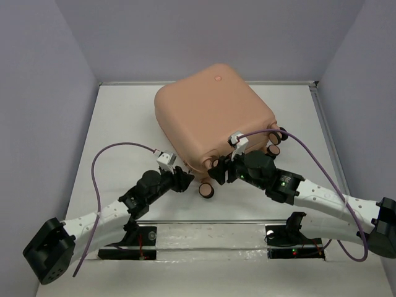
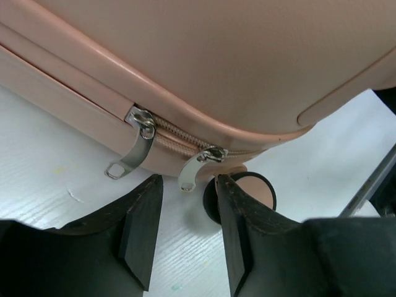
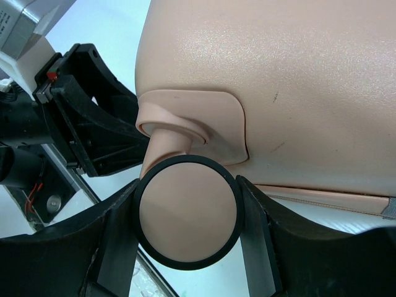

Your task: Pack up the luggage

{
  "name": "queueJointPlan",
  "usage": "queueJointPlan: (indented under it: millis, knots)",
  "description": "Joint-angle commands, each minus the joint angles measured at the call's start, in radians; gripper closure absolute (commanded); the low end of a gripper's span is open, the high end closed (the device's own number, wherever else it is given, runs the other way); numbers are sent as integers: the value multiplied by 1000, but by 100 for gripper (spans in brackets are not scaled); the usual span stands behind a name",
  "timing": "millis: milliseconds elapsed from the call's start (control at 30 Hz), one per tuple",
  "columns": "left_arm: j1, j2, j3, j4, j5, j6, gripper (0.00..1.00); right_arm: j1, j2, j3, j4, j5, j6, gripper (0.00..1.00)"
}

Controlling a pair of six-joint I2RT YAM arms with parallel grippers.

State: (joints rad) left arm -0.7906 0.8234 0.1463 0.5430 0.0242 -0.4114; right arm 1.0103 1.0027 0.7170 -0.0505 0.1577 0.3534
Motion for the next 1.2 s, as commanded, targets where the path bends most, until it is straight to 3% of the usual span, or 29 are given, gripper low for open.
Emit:
queueJointPlan:
  millis: [0, 100, 200, 333, 433, 500, 700, 867, 1067, 1167]
  knots:
    - [-4, 14, 67, 77, -78, 51, 47, 11, -9, 45, 54, 8, 2, 93]
    - [-4, 26, 70, 78, -105, 57, 39, 11, -9, 45, 54, 5, 2, 93]
    - [-4, 60, 78, 107, -112, 72, 39, 11, -3, 50, 54, -4, 1, 93]
    - [-4, 103, 104, 147, -110, 111, 56, 11, 1, 50, 54, -9, 4, 93]
    - [-4, 125, 119, 153, -104, 115, 83, 11, -3, 42, 57, -12, 9, 93]
    - [-4, 115, 119, 153, -106, 111, 94, 11, -4, 38, 57, -12, 9, 93]
    - [-4, 50, 101, 91, -225, 71, 94, 11, -22, 21, 61, -14, 18, 93]
    - [4, 48, 147, -111, -475, -9, 94, 11, -52, 2, 61, -44, 18, 93]
    - [39, 105, 214, -221, -599, -102, 94, 30, -56, 7, 57, -66, 18, 93]
    - [41, 33, 216, -210, -592, -127, 93, 42, -39, 13, 57, -75, 18, 93]
